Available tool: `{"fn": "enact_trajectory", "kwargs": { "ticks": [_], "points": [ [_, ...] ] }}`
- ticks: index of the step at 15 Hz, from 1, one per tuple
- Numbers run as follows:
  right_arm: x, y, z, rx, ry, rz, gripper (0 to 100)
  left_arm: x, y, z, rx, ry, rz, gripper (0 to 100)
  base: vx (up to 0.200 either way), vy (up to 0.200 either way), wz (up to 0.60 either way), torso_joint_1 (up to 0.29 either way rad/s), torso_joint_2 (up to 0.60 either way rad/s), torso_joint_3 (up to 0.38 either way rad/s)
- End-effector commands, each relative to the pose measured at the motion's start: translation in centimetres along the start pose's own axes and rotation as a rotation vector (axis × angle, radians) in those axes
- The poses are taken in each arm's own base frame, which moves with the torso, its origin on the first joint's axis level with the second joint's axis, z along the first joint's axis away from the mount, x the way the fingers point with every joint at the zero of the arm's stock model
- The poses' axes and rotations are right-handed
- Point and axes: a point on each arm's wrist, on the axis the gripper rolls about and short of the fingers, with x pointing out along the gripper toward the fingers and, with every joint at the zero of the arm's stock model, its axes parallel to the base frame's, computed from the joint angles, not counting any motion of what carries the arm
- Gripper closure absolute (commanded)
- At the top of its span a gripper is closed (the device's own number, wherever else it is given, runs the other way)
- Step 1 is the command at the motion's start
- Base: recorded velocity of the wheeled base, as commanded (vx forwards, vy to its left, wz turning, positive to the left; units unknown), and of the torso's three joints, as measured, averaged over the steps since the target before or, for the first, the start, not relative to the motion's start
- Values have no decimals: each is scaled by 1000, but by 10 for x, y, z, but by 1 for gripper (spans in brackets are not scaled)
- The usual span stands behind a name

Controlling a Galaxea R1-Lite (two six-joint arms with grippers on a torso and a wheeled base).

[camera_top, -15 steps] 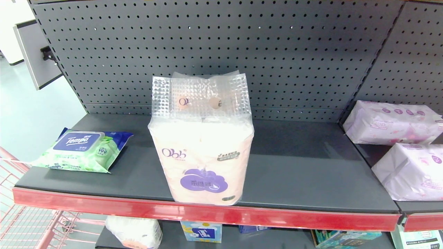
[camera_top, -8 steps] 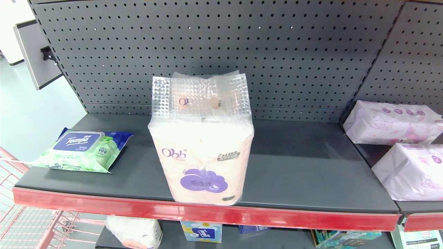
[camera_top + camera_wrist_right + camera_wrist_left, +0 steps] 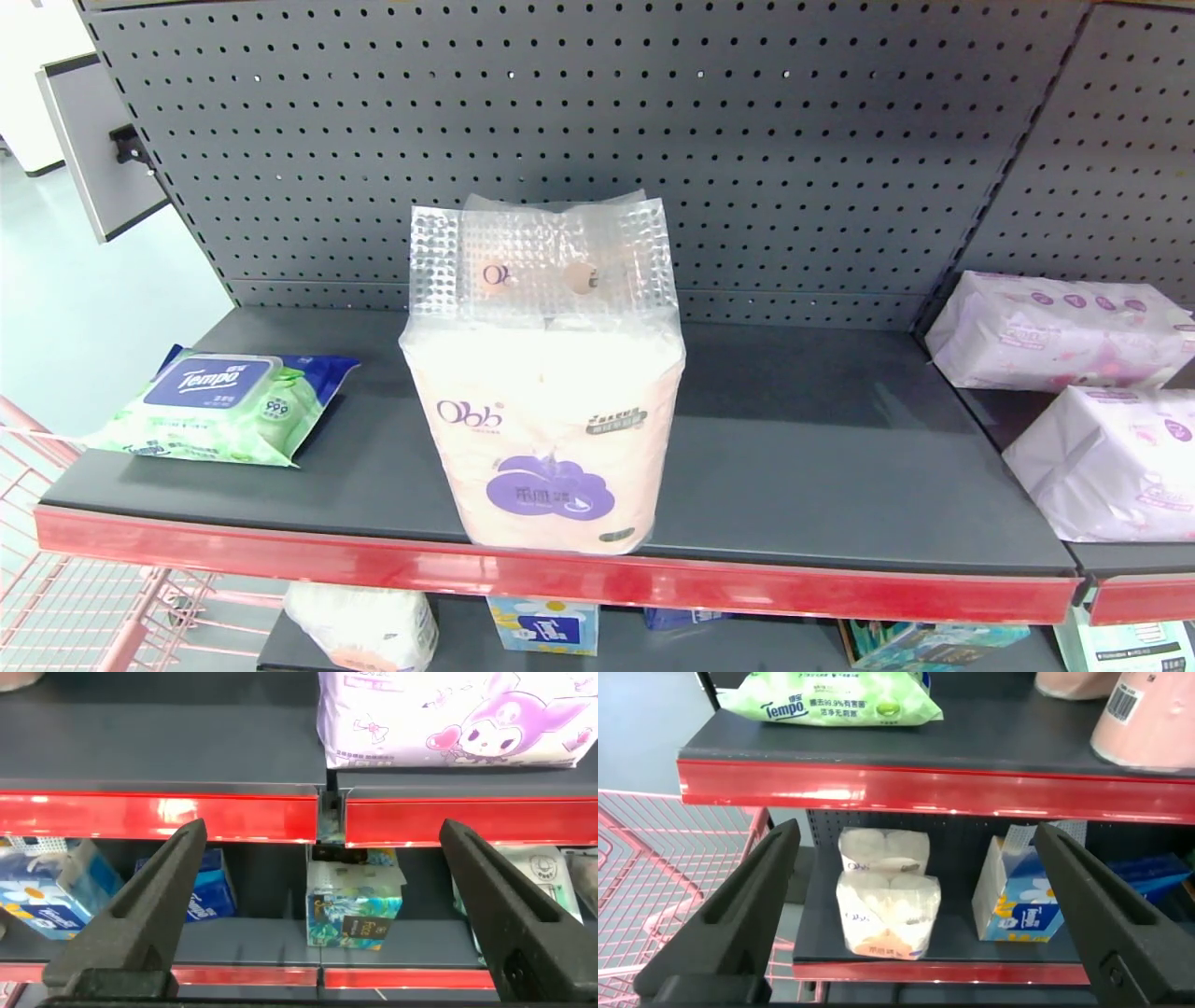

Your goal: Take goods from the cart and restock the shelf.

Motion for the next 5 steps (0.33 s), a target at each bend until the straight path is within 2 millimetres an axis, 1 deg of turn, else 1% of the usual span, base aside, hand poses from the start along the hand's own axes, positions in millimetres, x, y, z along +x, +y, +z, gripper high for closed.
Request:
{"fn": "enact_trajectory", "kwargs": {
  "ticks": [1,5],
  "points": [
    [0,0,0,0,2,2,0,0,0,0,0,-1,0,0,0,0,0,0,0,0],
    [0,0,0,1,2,0,0,0,0,0,0,-1,2,0,0,0,0,0,0,0]
  ]
}}
